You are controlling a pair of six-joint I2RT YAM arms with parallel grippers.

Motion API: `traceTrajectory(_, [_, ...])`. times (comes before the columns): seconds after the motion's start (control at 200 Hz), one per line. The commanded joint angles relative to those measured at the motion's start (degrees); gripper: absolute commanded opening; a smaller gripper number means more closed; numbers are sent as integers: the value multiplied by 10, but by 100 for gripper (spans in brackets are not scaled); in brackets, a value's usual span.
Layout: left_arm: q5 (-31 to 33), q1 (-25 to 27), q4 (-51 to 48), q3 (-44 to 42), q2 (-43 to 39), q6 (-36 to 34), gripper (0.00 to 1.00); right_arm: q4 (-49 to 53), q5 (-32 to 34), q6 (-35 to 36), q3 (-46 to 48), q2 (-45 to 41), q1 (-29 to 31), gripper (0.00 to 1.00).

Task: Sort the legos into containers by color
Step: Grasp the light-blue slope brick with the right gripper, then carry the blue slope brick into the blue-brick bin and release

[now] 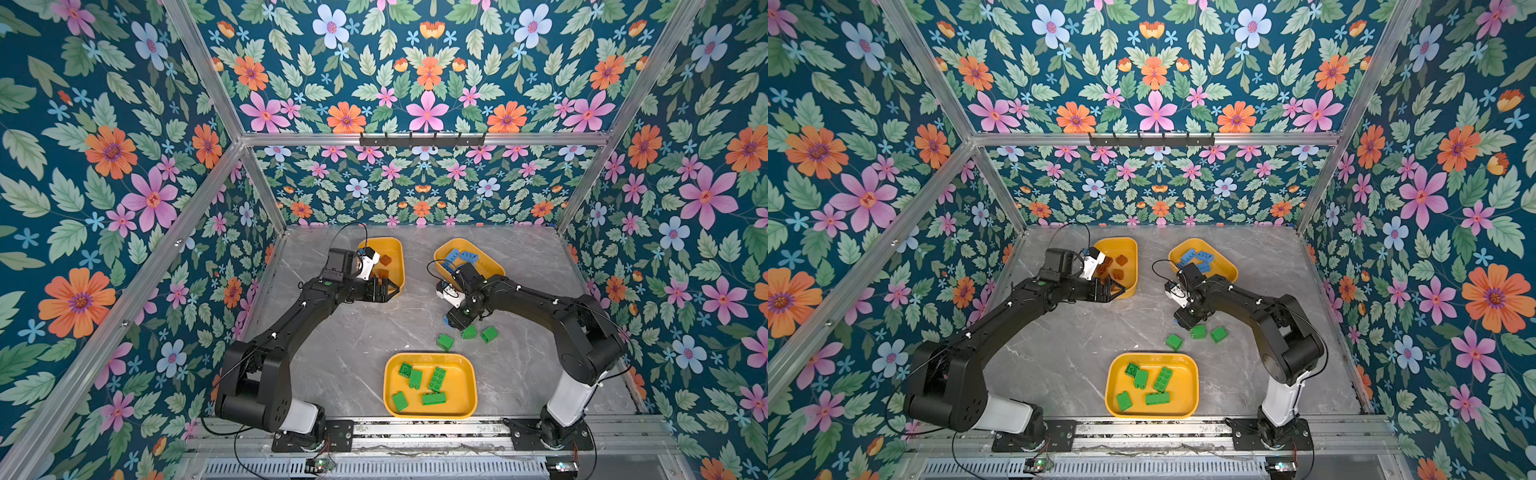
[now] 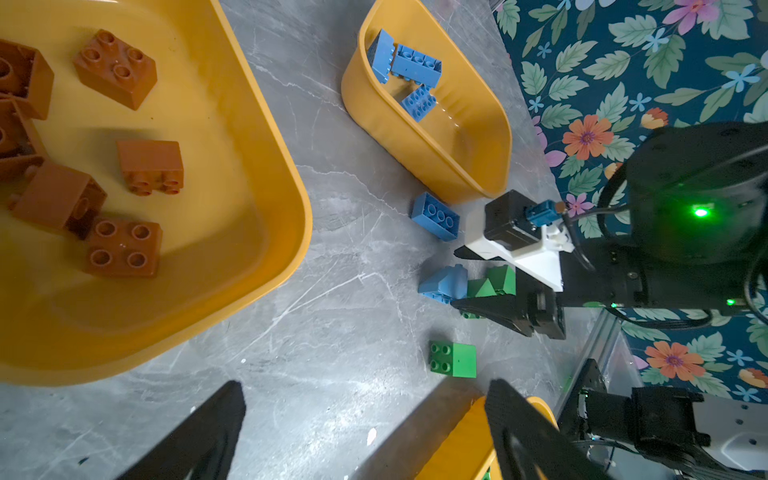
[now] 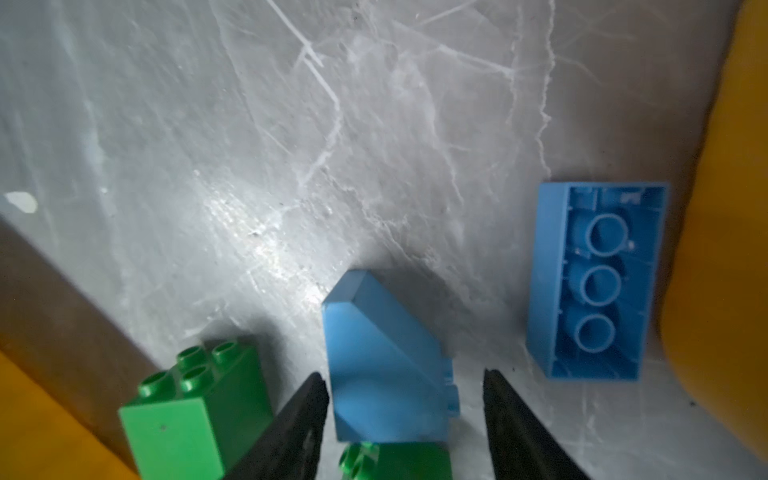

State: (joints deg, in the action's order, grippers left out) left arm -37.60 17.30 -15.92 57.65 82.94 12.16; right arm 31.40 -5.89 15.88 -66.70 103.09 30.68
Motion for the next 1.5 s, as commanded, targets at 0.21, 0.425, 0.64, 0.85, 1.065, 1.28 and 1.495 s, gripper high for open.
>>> traceTrajectory(0.21, [-15,-4,15,-6,-3,9,93,-2,11,4,-10,29,6,41])
traceTrajectory(0.425, [-17,-4,13,-2,0,11,93,1,2,-6,-16,17,9,28])
traceTrajectory(0.64, [-35,-5,32,0,1,30,92,40,13,-8,-51,-65,6,27])
traceTrajectory(0.85, [-54,-4,60,0,7,53,92,60,8,0,-116,-88,-46,27])
traceTrajectory(1.065, [-69,-3,93,-13,0,80,92,59,11,6,-183,-10,-113,27])
traceTrajectory(1.28, [-67,-4,96,-20,-4,87,92,46,21,5,-232,66,-149,30])
traceTrajectory(1.495, [-61,-4,89,-23,-3,85,92,52,24,15,-251,103,-153,52])
